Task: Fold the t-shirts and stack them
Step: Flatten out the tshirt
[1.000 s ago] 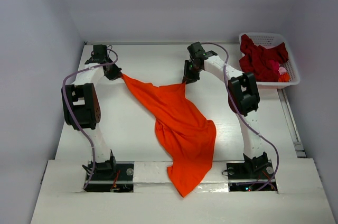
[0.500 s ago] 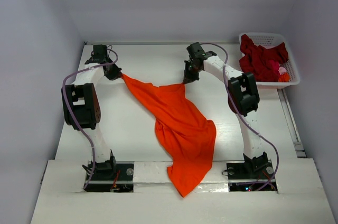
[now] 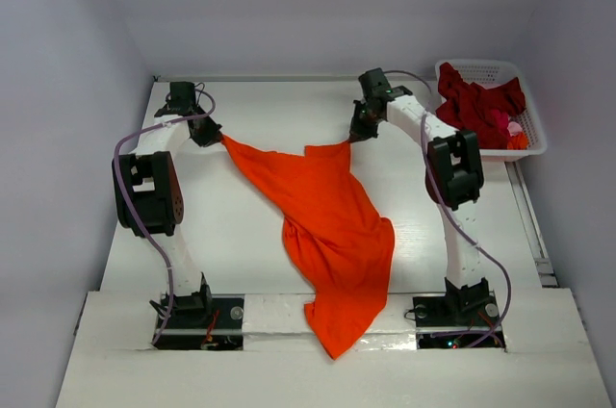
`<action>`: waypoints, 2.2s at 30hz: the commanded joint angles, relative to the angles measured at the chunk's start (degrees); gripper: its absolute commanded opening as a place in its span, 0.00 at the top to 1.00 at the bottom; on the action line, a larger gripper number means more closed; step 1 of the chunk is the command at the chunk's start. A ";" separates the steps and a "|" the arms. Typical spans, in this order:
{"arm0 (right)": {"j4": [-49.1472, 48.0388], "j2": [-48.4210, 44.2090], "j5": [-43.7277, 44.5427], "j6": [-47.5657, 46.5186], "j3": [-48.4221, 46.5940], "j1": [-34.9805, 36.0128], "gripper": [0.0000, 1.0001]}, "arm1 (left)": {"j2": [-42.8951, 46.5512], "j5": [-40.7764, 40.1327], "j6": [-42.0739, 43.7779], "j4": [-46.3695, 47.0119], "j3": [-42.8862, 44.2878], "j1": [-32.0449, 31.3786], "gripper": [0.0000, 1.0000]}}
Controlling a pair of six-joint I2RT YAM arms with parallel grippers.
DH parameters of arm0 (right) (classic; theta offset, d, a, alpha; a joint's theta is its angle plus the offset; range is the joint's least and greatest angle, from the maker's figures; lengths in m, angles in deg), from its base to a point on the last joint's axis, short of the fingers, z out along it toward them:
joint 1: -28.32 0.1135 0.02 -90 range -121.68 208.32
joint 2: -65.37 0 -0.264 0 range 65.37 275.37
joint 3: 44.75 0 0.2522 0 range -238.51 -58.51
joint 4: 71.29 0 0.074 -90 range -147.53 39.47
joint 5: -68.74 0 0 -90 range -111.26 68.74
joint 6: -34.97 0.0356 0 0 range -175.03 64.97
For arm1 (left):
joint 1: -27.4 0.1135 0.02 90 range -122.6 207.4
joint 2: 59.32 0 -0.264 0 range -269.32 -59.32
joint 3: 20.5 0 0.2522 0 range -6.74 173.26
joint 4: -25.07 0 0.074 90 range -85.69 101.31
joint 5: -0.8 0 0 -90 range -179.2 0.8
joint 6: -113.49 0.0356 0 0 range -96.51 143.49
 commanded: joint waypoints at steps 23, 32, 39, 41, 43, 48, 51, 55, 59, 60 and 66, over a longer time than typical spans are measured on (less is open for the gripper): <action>2.06 -13.66 3.92 -0.55 -3.17 -9.96 1.00 | 2.14 0.47 0.18 -3.47 8.81 -0.06 1.00; 1.88 -20.60 4.01 -0.99 -2.20 -10.58 1.00 | 2.84 1.88 -0.70 -3.47 9.42 -0.06 1.00; 8.90 -15.70 3.83 -3.89 -16.86 -11.11 1.00 | 0.82 3.46 -1.14 -6.98 18.02 -0.06 1.00; 11.28 -13.67 3.74 -4.33 -22.48 -11.11 1.00 | 0.65 3.81 -1.23 -7.86 20.84 -0.06 1.00; 13.21 -11.91 3.39 -4.68 -28.65 -11.11 1.00 | 0.65 3.99 -1.32 -8.65 23.47 -0.06 1.00; 11.73 -13.57 2.34 -4.33 -25.25 -11.11 1.00 | 0.47 3.90 -1.05 -10.68 26.38 -0.06 1.00; 8.49 -16.29 0.50 -4.16 -16.82 -11.11 1.00 | 0.38 3.38 -0.79 -10.94 26.21 -0.06 1.00; 4.79 -20.16 -3.45 -3.45 -6.36 -10.50 1.00 | 1.00 3.11 -0.88 -10.15 24.19 -0.06 1.00; 3.55 -23.33 -3.64 -4.15 0.59 -7.77 1.00 | 0.82 2.85 -0.88 -10.33 24.36 -0.06 1.00; 3.03 -24.29 -3.03 -4.24 2.26 -7.77 1.00 | 0.74 2.85 -0.88 -10.41 24.54 -0.06 1.00; 3.29 -24.21 -6.87 -3.98 2.36 -6.72 1.00 | 0.21 2.67 -0.79 -11.03 25.42 -0.06 1.00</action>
